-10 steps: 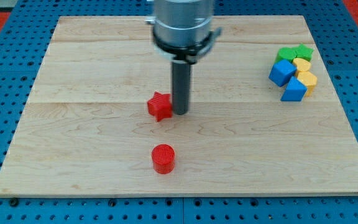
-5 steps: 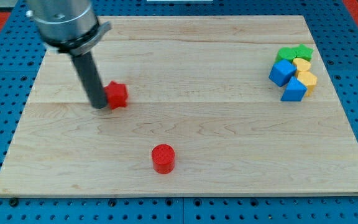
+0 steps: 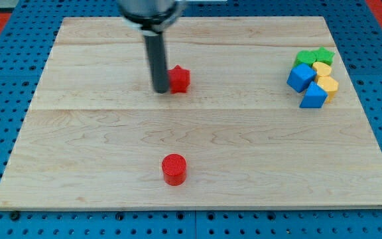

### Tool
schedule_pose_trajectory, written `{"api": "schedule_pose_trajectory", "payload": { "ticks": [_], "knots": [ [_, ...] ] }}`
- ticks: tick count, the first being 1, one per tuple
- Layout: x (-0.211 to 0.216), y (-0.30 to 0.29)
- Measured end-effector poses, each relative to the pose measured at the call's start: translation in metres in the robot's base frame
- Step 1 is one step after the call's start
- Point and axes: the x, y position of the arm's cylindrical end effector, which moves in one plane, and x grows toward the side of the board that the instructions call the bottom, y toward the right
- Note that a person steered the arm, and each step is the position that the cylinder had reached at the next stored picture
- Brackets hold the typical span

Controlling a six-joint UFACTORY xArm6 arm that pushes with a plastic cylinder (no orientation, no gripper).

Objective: Slide the red star above blue cube

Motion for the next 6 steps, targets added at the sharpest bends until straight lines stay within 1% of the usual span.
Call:
{"api": "schedule_pose_trajectory", "payload": {
  "ticks": [1, 2, 4, 5, 6],
  "knots": [
    [0.000, 0.099],
    [0.001, 0.111],
    [0.001, -0.017],
    [-0.028, -0.023],
    [-0.033, 0.046]
  ]
}}
